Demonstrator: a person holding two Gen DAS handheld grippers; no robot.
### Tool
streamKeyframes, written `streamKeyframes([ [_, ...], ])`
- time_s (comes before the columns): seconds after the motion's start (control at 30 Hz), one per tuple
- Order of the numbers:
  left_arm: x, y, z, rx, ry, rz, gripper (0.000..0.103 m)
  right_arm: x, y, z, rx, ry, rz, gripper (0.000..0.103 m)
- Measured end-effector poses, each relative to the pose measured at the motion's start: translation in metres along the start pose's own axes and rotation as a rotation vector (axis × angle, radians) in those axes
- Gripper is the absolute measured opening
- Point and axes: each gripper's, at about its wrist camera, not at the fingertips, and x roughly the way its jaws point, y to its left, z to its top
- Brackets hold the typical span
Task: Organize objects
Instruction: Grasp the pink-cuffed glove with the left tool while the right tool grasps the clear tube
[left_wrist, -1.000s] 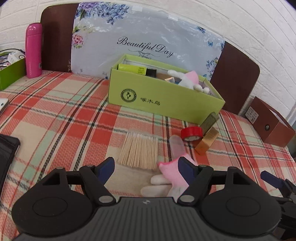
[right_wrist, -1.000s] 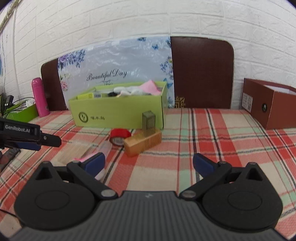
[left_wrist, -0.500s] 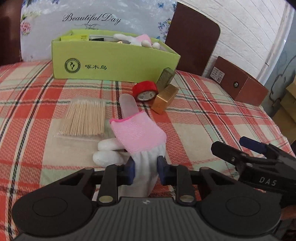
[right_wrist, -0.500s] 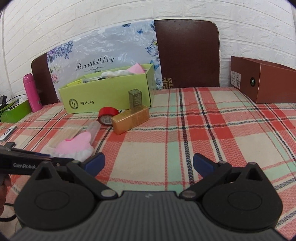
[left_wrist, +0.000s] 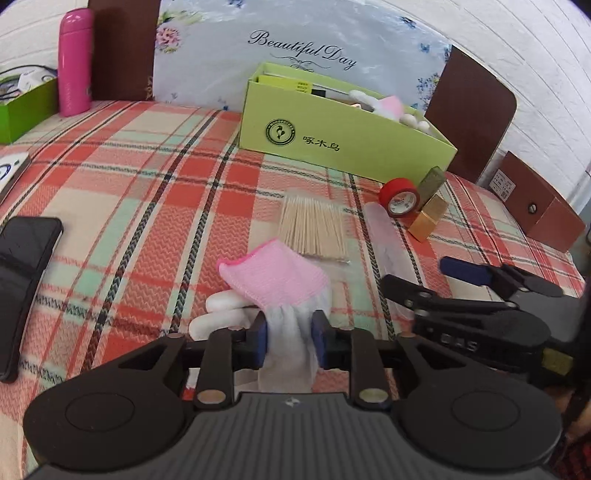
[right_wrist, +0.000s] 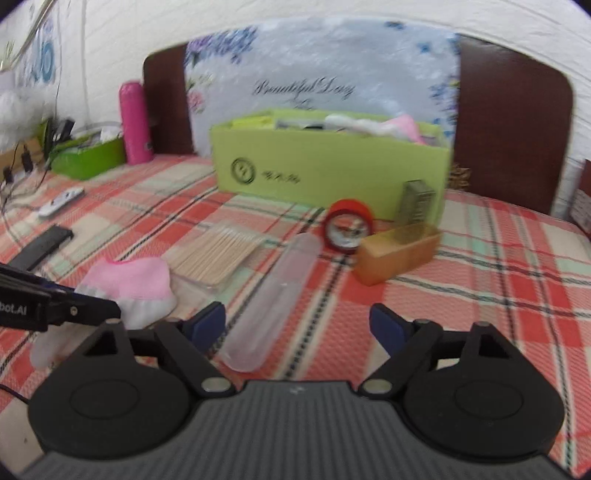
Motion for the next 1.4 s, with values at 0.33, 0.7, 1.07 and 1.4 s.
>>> streamKeyframes([
  [0.33, -0.012, 0.001, 0.003, 0.027, -0.085, 0.05, 0.068, -0.011, -0.027, -0.017, 0.029, 0.047, -0.039, 0.026],
  [0.7, 0.016, -0.018, -0.013, 0.216, -0.016, 0.048, 0.073, -0.032, -0.026, -0.025, 0.054, 0.054, -0.042, 0.058],
  [1.07, 0.03, -0.018, 0.009, 0.159, 0.02, 0.037, 0.04, -0.024, -0.024, -0.023, 0.062, 0.048, -0.068, 0.059],
  [1.4, 0.013, -0.024, 0.022, 0.095, -0.005, -0.111, 0.012, -0.029, -0.026, -0.022, 0.123, 0.017, 0.02, 0.027],
])
